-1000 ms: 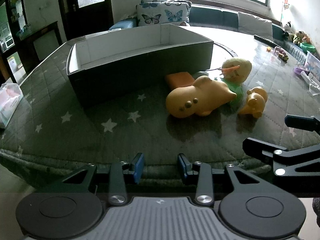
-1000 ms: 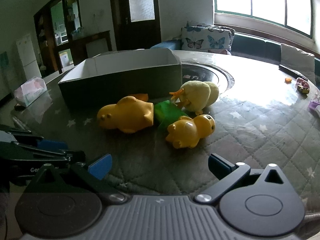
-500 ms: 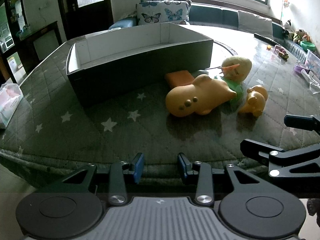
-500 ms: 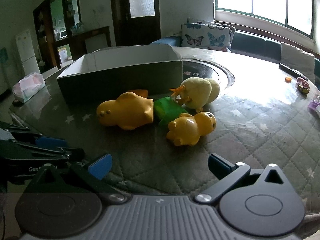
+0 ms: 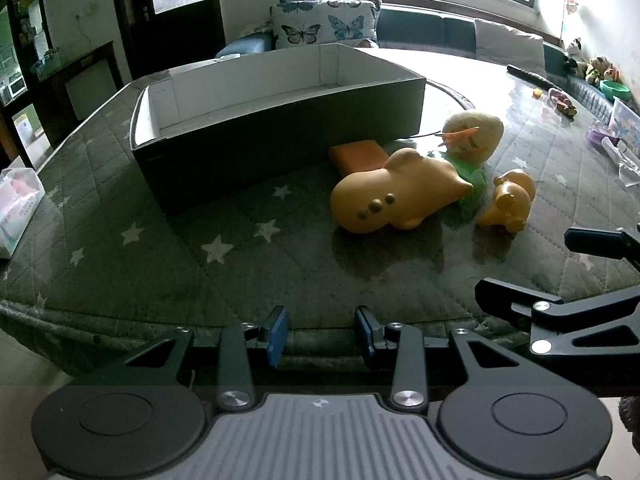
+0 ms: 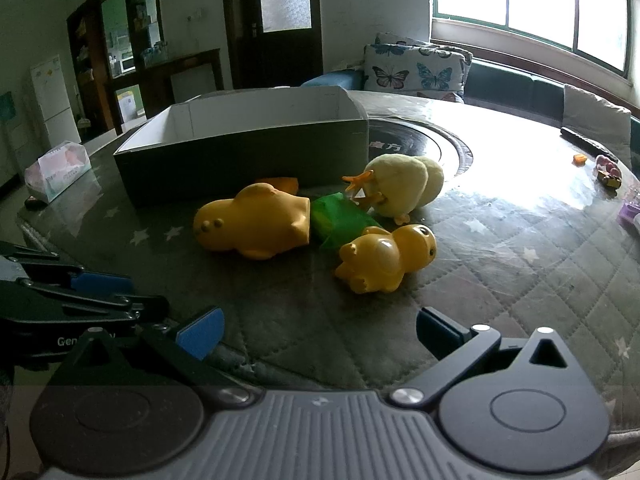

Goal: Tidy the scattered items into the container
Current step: 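Move both tools toward the yellow ducks beside the white box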

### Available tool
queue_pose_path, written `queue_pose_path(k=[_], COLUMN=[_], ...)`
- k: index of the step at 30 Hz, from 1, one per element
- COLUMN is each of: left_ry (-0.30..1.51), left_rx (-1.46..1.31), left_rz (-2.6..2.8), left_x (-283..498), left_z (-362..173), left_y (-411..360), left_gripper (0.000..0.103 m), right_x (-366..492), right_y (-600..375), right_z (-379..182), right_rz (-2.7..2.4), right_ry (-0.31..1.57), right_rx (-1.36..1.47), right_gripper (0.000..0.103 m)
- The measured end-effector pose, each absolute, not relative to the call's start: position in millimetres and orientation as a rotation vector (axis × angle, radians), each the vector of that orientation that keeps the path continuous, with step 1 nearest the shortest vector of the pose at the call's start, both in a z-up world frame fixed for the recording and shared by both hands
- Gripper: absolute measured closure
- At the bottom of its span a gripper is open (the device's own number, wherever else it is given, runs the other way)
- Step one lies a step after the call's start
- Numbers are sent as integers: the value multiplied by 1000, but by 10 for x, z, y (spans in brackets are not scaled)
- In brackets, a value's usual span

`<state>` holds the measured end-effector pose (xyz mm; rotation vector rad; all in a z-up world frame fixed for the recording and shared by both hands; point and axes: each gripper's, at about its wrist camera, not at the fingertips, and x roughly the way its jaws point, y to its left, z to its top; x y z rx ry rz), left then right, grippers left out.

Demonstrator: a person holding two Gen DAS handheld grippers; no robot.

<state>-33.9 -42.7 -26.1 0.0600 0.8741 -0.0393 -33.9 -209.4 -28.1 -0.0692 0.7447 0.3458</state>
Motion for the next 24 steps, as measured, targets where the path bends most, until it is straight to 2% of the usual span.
queue_pose_path(k=[24], left_ry=[884], left_rx=[50], left_rz=[-54], left_x=[-285], left_z=[-241], left_y=[-405], left_gripper=[63], right_x=[-327], right_y=[-1980], right_z=[-252], right_rz=[356], right_ry=[743], right_rx=[-91], right_gripper=[0])
